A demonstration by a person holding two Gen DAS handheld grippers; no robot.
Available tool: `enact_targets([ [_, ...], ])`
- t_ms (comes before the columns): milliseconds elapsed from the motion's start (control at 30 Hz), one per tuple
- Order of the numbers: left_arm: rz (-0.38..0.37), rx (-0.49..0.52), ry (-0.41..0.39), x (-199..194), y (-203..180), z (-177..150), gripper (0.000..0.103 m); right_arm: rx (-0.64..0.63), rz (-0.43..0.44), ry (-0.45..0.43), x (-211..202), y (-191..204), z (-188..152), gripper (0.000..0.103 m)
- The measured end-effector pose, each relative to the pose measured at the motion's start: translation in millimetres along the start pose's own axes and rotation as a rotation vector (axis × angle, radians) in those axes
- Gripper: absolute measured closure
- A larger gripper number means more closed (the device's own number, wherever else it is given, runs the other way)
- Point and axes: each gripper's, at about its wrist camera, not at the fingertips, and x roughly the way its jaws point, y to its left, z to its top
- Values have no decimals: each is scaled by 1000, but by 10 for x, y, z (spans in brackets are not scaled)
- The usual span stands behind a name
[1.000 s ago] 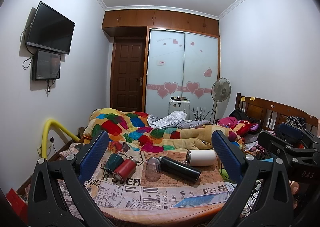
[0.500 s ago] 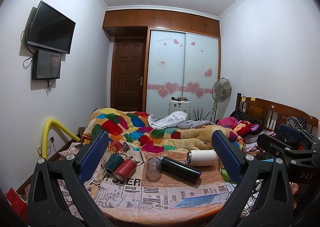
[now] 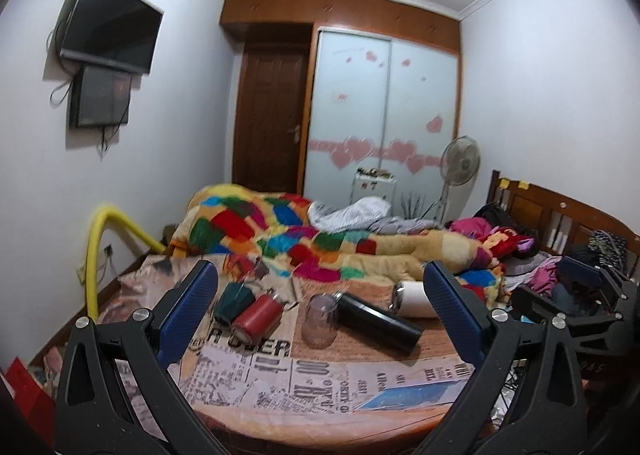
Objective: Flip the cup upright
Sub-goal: 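Reach the right gripper to the lying black thermos and grasp its body, then lift the black thermos with the right gripper toward the left gripper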
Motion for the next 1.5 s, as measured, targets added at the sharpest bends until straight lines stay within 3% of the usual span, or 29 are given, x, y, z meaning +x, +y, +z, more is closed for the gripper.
enact_targets([
  [200,91,-22,113,488,190,-225,0,-107,25,183,684,8,-149,0],
  [367,118,-50,225,873,378,-482,0,-220,70,352,1317,18,-314,0],
  [567,129,-54,279,1157,478,-630,0,-269,170,535,2056,3,-384,2],
  [800,123,-51,318,1435,565,-764,0,-320,214,687,2729,16,-388,11],
  [1067,132,-78,348,1604,689,-876,0,-343,249,828,3214,101,-491,28],
  [1333,133,-87,362,1673,742,-932,0,-415,214,881,3402,196,-654,28],
  [1400,133,-88,361,1673,748,-932,0,-429,202,881,3417,193,-665,38],
  [1500,133,-91,360,1672,747,-922,0,-415,224,886,3382,183,-658,40],
])
